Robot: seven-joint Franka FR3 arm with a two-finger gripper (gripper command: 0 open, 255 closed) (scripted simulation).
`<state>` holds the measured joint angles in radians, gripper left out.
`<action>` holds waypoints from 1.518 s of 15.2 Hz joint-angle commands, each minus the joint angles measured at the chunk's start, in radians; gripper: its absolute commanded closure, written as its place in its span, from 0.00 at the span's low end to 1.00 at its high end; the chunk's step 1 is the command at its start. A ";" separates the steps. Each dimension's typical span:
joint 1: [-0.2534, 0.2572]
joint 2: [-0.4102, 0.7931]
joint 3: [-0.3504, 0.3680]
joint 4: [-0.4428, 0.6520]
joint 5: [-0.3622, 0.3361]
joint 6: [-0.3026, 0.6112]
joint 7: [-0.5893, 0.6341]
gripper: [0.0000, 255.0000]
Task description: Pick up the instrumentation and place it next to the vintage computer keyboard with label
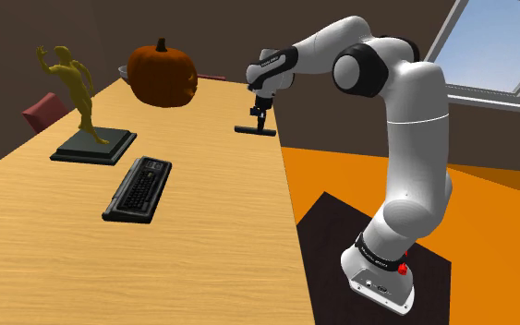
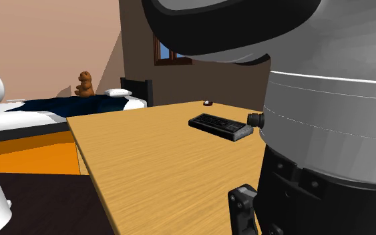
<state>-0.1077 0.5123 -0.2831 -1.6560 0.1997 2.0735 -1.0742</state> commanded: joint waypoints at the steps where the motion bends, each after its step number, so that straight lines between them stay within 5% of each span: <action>1: 0.001 0.001 0.001 -0.003 0.000 -0.001 0.000 1.00; 7: 0.000 0.002 0.001 -0.001 0.000 -0.002 0.000 1.00; 23: 0.006 -0.080 -0.015 0.097 -0.031 -0.177 0.025 1.00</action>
<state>-0.1005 0.4340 -0.2969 -1.5706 0.1696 1.9095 -1.0494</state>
